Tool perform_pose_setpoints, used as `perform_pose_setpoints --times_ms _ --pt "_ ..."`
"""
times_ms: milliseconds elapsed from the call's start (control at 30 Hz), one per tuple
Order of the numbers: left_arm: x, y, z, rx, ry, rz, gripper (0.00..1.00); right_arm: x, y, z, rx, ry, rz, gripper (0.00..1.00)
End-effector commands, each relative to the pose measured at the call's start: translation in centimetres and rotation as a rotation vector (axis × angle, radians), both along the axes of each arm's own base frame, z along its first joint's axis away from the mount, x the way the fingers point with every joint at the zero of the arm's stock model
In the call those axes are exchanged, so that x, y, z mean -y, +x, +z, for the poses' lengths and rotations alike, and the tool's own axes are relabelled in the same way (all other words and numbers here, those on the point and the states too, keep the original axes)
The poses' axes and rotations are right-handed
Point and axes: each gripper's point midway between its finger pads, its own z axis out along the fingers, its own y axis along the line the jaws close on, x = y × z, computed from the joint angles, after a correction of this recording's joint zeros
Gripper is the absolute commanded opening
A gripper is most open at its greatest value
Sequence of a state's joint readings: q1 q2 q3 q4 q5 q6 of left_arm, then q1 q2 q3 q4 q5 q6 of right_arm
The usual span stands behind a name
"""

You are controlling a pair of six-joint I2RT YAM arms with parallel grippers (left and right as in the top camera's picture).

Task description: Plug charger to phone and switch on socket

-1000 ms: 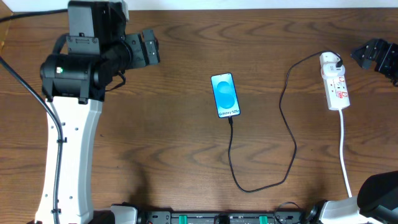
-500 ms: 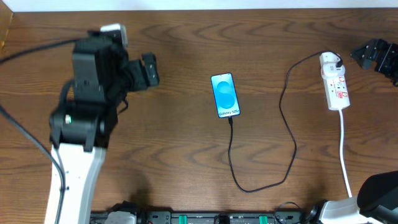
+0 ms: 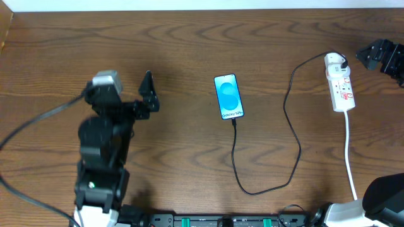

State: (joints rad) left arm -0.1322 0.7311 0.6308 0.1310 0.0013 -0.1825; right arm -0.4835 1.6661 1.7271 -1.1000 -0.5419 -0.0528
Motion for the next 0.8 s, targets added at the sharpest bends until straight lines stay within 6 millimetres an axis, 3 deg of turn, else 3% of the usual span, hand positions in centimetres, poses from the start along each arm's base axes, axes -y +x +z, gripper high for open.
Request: perform_pose_setpoints --times_ms 0,267,767 --pt "-0.6 -1.1 -0.5 0.093 -0.005 0.023 0.98 -0.2 0.1 0.6 0.015 0.002 0.001 0.99" --pt "-2.0 -4.0 -1.1 0.302 -0.041 0.086 0.98 -0.2 0.1 0.7 0.016 0.002 0.001 0.99" --pt "-4.7 -7.3 -4.7 0.390 -0.043 0.180 0.98 -0.2 0.1 0.7 0.016 0.002 0.001 0.99"
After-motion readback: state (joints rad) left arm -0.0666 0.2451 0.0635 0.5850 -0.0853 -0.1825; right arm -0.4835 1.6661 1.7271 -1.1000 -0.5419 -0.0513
